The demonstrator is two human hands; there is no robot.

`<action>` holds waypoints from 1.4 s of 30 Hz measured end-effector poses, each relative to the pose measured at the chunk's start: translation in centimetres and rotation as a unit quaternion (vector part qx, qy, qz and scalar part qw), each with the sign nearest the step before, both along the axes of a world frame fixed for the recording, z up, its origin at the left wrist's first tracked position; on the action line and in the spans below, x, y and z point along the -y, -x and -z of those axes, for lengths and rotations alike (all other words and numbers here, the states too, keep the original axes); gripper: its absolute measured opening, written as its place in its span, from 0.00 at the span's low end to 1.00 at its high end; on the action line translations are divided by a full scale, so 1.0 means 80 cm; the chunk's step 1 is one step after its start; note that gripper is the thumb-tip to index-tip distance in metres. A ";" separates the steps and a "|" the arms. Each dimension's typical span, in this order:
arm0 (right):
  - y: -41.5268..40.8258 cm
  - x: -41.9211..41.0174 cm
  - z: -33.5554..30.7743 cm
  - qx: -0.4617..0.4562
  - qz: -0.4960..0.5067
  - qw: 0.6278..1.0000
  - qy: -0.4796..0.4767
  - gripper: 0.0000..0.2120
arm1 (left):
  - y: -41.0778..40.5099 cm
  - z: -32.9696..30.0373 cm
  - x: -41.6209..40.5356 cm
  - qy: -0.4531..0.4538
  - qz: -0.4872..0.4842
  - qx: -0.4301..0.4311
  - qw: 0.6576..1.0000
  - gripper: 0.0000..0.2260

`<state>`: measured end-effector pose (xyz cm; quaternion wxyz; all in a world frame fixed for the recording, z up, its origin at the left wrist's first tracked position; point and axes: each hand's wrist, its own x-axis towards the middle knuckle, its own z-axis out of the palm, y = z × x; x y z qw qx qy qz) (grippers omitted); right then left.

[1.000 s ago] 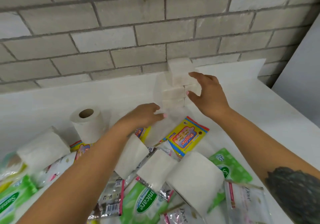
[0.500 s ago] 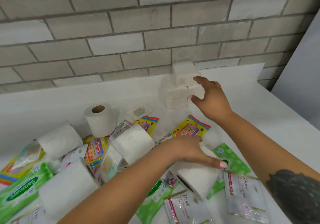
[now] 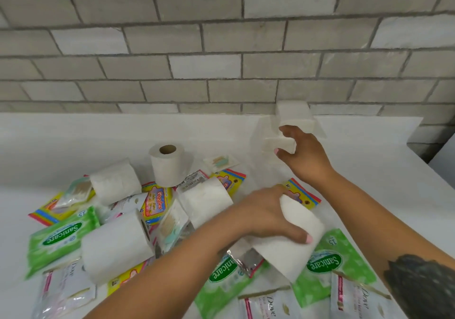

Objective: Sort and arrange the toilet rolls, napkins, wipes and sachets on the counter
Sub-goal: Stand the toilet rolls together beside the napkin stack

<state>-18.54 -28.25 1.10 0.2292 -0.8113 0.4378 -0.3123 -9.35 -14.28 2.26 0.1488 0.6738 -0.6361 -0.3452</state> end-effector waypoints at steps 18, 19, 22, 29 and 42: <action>-0.096 0.023 -0.073 0.225 -0.240 0.858 -0.395 0.29 | -0.164 -0.072 0.089 0.262 -0.175 -0.159 0.936 0.45; -0.101 0.030 -0.080 0.197 -0.216 0.881 -0.372 0.31 | -0.167 -0.067 0.098 0.262 -0.163 -0.151 0.939 0.47; -0.119 0.055 -0.096 0.095 -0.156 0.929 -0.323 0.36 | -0.174 -0.054 0.125 0.252 -0.133 -0.131 0.950 0.51; -0.161 0.102 -0.077 0.012 -0.049 0.973 -0.225 0.34 | -0.201 -0.010 0.172 0.068 -0.207 -0.108 0.970 0.61; -0.209 0.142 0.002 -0.147 -0.004 0.986 -0.074 0.44 | -0.189 0.105 0.197 -0.122 -0.017 0.214 0.969 0.39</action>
